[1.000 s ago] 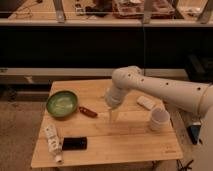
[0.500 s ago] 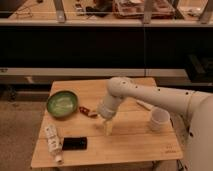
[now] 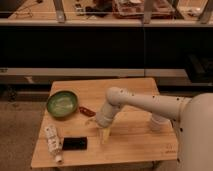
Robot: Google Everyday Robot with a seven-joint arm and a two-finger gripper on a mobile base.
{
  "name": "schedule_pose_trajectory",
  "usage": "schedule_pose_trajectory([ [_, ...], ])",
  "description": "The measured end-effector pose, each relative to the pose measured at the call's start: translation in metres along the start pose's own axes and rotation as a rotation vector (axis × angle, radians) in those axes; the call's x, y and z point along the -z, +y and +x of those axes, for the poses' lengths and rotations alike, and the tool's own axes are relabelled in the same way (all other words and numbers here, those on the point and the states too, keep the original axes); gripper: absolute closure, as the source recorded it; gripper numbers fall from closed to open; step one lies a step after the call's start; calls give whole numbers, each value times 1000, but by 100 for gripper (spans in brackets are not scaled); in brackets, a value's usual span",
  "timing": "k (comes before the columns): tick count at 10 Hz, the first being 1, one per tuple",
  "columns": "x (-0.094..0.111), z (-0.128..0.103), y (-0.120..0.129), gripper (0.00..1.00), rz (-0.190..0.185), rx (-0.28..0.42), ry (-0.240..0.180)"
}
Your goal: Place the eraser in the ceramic cup
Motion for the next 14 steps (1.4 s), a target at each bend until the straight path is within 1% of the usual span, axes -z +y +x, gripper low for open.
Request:
schedule_pose_trajectory([
  [1, -14, -4, -1, 20, 0, -2, -16],
  [4, -36, -4, 9, 20, -22, -26, -38],
  [8, -50, -13, 10, 20, -35, -70, -78],
  [9, -52, -15, 9, 22, -37, -73, -84],
  [10, -56, -18, 7, 30, -42, -75, -92],
  [11, -59, -20, 6, 44, -44, -78, -102],
  [12, -60, -21, 5, 52, -43, -78, -109],
  [14, -66, -25, 3, 74, -48, -71, -130],
])
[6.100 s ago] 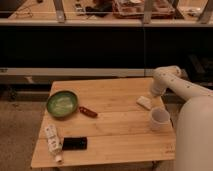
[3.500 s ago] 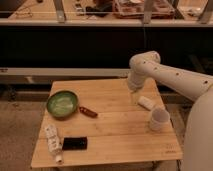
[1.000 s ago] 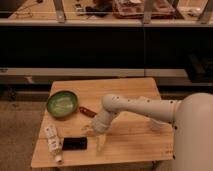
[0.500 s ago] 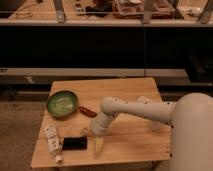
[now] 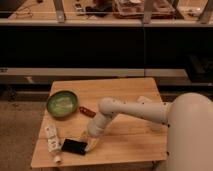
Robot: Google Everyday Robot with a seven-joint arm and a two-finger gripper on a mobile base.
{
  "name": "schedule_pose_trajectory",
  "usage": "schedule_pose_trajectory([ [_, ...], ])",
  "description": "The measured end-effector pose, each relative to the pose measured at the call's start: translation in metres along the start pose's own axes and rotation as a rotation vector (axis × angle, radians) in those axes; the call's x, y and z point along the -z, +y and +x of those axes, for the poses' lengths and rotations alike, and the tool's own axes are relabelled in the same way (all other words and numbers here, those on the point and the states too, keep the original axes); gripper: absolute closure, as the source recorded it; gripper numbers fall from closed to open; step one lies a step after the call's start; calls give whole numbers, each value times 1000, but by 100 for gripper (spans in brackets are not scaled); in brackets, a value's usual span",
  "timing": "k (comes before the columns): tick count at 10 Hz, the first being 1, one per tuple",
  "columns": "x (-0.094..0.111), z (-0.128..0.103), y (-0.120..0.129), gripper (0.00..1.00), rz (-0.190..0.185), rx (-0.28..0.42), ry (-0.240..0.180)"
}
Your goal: Place the eraser in the ceramic cup
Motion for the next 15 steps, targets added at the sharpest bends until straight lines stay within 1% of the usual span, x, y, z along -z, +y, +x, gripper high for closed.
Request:
schedule_pose_trajectory([
  [2, -3, -3, -2, 92, -3, 5, -13],
  [3, -4, -3, -4, 99, -3, 8, -16],
  [5, -3, -5, -7, 100, 3, 10, -25],
  [6, 3, -6, -11, 100, 23, 9, -38],
  [7, 14, -8, -14, 100, 45, 13, -62],
  [8, 23, -10, -16, 100, 59, 17, -77],
  [10, 49, -11, -17, 100, 95, 29, -108],
  [11, 57, -10, -17, 100, 102, 30, -116],
  [12, 68, -9, -17, 100, 113, 36, -120],
  [13, 85, -6, -18, 100, 133, 44, -115],
  [15, 129, -4, -23, 100, 189, 63, -85],
])
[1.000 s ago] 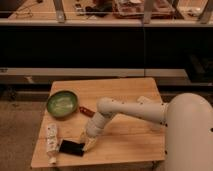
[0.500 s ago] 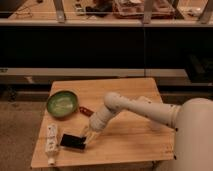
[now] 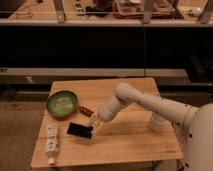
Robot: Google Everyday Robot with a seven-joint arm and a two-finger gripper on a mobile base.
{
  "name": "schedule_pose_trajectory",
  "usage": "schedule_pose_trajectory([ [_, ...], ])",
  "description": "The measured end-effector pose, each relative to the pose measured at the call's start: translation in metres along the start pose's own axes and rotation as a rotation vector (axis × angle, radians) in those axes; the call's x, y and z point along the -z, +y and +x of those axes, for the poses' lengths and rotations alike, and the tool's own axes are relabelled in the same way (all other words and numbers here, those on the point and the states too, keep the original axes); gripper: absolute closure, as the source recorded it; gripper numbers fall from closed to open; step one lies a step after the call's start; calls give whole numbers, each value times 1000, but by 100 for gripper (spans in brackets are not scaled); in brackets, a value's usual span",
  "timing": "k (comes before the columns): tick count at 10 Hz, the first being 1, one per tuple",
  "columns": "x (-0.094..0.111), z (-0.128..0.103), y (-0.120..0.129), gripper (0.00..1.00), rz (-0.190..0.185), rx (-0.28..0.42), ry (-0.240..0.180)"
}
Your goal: Place the eraser in the ceramic cup
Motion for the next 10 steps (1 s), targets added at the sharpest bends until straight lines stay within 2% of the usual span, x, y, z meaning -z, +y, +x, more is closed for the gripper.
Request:
schedule_pose_trajectory([
  [1, 28, -2, -10, 100, 35, 14, 24],
  [2, 47, -4, -17, 100, 58, 20, 37],
  [3, 64, -5, -23, 100, 76, 21, 46],
  [5, 113, 0, -37, 100, 138, -2, 55],
  [8, 169, 32, -43, 100, 233, -90, 54],
  [10, 198, 57, -34, 100, 286, -156, 32],
])
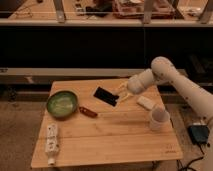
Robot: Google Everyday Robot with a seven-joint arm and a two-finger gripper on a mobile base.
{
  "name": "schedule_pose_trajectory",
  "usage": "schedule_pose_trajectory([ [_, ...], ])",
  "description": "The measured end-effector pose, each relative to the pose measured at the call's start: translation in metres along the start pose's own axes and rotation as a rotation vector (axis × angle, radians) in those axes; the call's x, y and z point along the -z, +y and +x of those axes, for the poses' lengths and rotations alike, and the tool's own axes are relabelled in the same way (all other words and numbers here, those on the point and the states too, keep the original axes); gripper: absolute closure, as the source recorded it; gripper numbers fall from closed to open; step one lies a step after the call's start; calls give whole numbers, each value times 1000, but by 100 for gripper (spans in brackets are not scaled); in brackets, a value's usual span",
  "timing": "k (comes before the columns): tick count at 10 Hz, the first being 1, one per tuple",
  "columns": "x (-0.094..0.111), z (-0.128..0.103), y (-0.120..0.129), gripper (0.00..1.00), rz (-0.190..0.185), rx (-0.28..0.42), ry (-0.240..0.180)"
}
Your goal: Place the eraser in the ceramic cup
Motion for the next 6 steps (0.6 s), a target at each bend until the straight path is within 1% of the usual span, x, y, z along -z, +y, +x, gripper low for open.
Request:
schedule_pose_trajectory([
  [1, 16, 13, 1, 100, 25, -33, -19],
  [2, 26, 21, 3, 100, 40, -52, -33],
  [3, 28, 22, 4, 100, 43, -55, -36],
  [4, 62, 49, 21, 100, 86, -110, -86],
  [5, 84, 64, 32, 100, 116, -138, -93],
  [6, 95, 71, 37, 100, 131, -150, -93],
])
